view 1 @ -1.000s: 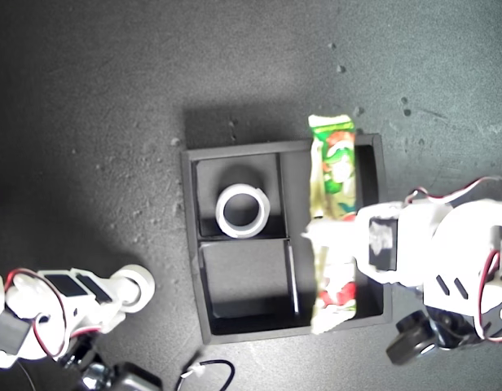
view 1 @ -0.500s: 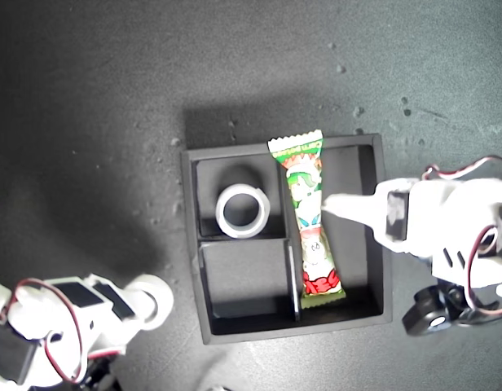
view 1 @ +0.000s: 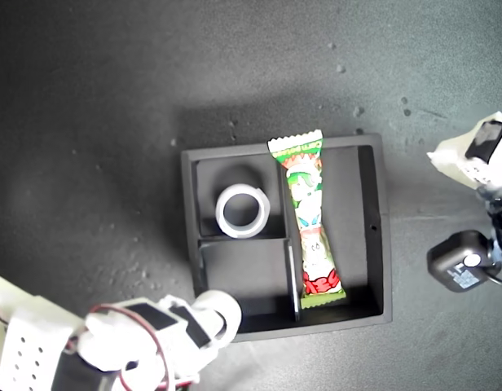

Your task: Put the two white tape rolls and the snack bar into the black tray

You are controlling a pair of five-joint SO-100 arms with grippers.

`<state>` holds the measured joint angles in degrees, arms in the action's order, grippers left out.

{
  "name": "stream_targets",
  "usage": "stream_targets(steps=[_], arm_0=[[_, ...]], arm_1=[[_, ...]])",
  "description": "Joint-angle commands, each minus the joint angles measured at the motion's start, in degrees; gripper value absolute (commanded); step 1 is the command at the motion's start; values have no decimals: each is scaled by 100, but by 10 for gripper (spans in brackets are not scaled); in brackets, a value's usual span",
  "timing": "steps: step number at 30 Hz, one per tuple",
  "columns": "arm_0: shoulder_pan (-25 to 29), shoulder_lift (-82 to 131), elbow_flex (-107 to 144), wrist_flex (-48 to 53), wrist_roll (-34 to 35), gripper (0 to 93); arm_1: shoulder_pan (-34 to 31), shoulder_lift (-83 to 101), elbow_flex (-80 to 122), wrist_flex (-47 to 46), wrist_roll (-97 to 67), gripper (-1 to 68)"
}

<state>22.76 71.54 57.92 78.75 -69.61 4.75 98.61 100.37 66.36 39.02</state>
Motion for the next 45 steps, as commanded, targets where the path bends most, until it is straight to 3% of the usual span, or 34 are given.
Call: stream_targets(steps=[1,10,16,22,33,36,39,45], arm_0=[[-88,-70,-387,141,0,0],[-26,-650,-1327,308,123,2],[-18,-1327,-2505,1028,149,81],[26,-3630,-6820,2672,316,151],[9,-3226,-5897,2654,18,184],[-44,-2373,-4764,2654,-149,134],[-132,-1292,-3393,2654,-413,12],[-439,923,-527,2549,-659,1]], arm_1=[[-132,334,431,-378,360,-4],[-167,334,1134,-914,650,-4],[-185,334,1204,-914,659,-4],[-193,334,1213,-879,650,-4],[-255,334,1187,-800,615,-4],[-255,343,1283,-800,791,-4],[-193,536,1494,-800,1090,-4],[70,2549,2900,-993,1538,-5]])
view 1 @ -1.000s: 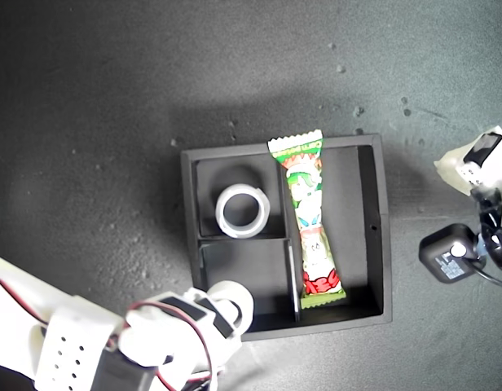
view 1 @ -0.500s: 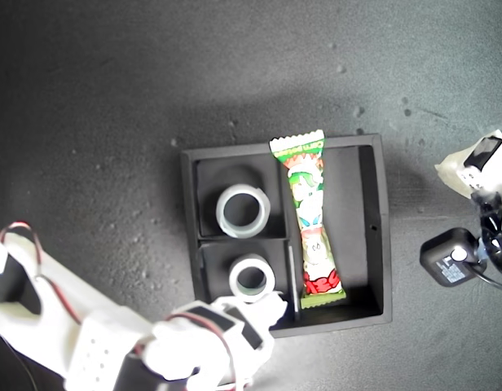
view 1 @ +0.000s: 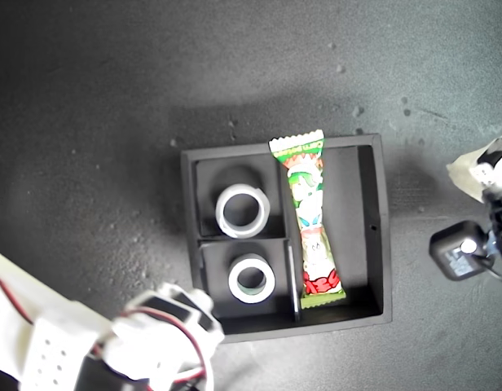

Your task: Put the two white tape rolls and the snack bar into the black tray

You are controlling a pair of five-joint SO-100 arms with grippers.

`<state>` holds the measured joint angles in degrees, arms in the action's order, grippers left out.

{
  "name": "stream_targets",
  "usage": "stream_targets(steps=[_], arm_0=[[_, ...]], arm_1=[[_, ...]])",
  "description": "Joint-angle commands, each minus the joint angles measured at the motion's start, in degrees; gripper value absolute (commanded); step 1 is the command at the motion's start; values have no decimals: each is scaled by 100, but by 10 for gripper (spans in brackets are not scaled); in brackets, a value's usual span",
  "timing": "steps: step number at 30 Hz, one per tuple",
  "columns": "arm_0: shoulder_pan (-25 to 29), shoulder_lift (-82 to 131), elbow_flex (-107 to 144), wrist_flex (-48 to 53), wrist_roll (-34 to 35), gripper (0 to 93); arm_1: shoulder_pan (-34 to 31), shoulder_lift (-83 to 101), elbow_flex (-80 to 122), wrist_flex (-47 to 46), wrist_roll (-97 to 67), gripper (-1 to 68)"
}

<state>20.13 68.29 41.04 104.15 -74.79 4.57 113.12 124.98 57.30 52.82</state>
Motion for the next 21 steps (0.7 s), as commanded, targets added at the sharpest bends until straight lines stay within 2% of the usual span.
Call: stream_targets(steps=[1,7,12,17,21], arm_0=[[-237,1521,1573,-70,-141,1],[-703,3313,4228,-1011,44,1],[-1020,4720,6337,-2004,132,0],[-1143,6064,8411,-2979,62,0],[-1143,7163,9703,-3524,-132,0]], arm_1=[[123,1450,677,-88,220,-5],[229,3287,2048,-70,642,-5],[229,4034,2742,-62,896,-5],[237,4359,3322,-202,1151,-5],[220,5379,4096,-211,1301,-5]])
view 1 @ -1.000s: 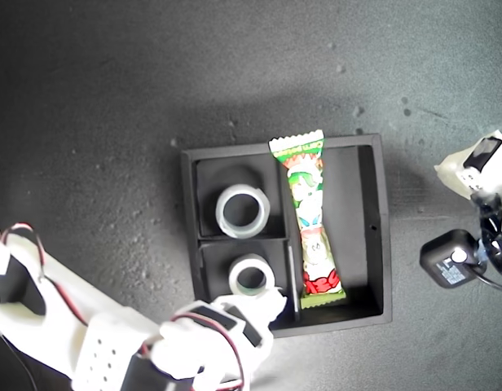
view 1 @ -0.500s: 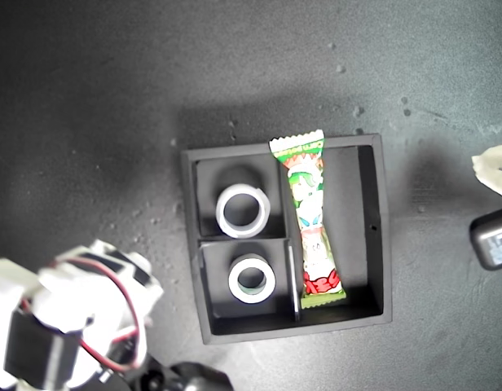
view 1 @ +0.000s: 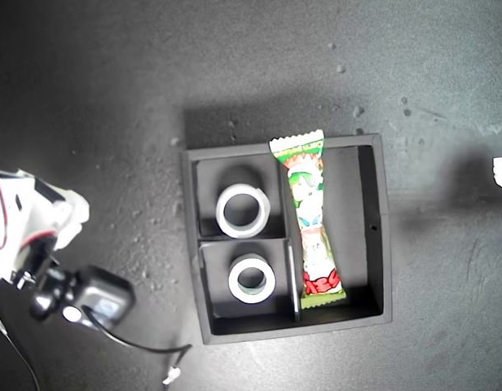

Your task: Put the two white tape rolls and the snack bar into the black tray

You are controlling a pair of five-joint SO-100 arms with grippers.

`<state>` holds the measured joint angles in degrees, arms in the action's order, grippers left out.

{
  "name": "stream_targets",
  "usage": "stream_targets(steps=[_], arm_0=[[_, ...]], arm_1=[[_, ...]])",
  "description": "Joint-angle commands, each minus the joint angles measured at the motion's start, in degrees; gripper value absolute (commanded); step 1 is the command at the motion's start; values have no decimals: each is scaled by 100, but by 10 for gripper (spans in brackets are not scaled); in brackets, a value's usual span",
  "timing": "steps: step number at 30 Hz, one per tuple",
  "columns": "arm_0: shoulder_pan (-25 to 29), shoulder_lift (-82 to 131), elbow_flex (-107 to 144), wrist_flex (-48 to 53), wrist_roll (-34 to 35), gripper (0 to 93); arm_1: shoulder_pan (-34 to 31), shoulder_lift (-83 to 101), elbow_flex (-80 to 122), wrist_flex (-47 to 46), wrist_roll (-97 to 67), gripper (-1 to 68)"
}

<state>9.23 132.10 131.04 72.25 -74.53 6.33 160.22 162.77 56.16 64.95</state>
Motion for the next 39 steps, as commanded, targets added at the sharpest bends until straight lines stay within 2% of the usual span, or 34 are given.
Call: stream_targets(steps=[1,8,13,20,27,29,31,32,33,39], arm_0=[[-44,1020,958,-431,-193,0],[-35,1433,1995,-1116,-316,0],[-88,1916,2733,-1538,-343,0],[-44,3138,3630,-1433,-580,0],[114,5115,4474,-448,-835,0],[141,6170,4808,211,-888,0],[123,6179,4843,264,-879,0],[132,6179,4852,264,-870,0],[123,6179,4878,255,-870,0],[167,6187,4878,492,-1125,1]], arm_1=[[44,1028,483,-9,114,-5],[88,3138,1310,1143,334,-6],[9,3164,1547,1099,448,-6],[79,3164,1617,1292,782,-6],[105,3164,1617,1485,1011,-1],[62,3164,1617,1503,800,30],[-255,3164,1617,1521,773,71],[-325,3164,1617,1529,782,53],[-334,3164,1617,1600,773,2],[-413,3103,1617,1811,1178,-3]])
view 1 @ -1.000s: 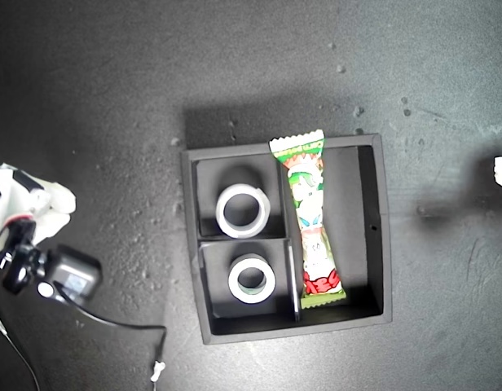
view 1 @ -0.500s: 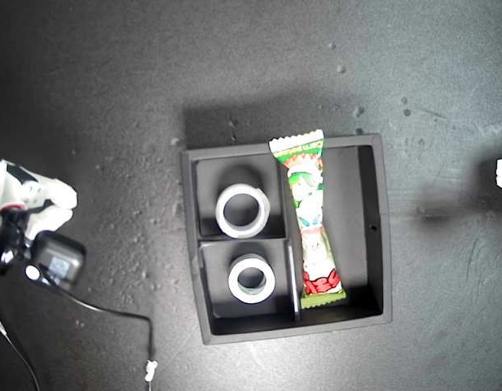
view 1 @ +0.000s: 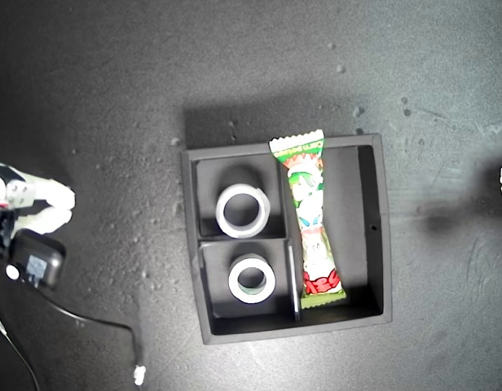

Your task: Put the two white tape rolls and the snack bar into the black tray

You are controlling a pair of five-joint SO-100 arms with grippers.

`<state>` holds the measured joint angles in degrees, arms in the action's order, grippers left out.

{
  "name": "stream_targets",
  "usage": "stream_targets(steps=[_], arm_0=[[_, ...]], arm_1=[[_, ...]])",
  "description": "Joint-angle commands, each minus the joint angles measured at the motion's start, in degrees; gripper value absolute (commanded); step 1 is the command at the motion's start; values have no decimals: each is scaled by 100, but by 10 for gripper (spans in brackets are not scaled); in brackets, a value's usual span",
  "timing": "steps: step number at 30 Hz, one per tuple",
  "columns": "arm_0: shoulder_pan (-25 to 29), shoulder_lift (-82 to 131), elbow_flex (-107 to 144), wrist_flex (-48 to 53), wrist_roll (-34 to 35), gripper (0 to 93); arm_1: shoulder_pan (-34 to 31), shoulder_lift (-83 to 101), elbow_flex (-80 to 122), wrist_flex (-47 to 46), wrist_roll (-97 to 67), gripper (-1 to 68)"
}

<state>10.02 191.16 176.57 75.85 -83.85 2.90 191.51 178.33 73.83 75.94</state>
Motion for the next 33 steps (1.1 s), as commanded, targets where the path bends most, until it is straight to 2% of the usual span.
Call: stream_targets(steps=[1,4,6,10,14,33], arm_0=[[114,281,325,229,-308,2],[325,281,325,299,-308,6],[325,255,325,413,-439,5],[105,272,325,396,1011,3],[-26,272,325,387,1107,3],[-9,272,325,396,967,3]], arm_1=[[-70,-9,62,132,105,-2],[-105,9,62,290,202,0],[79,-26,62,308,-809,0],[193,35,62,308,-1468,0],[369,35,62,299,-1626,0],[290,35,62,299,-1538,0]])
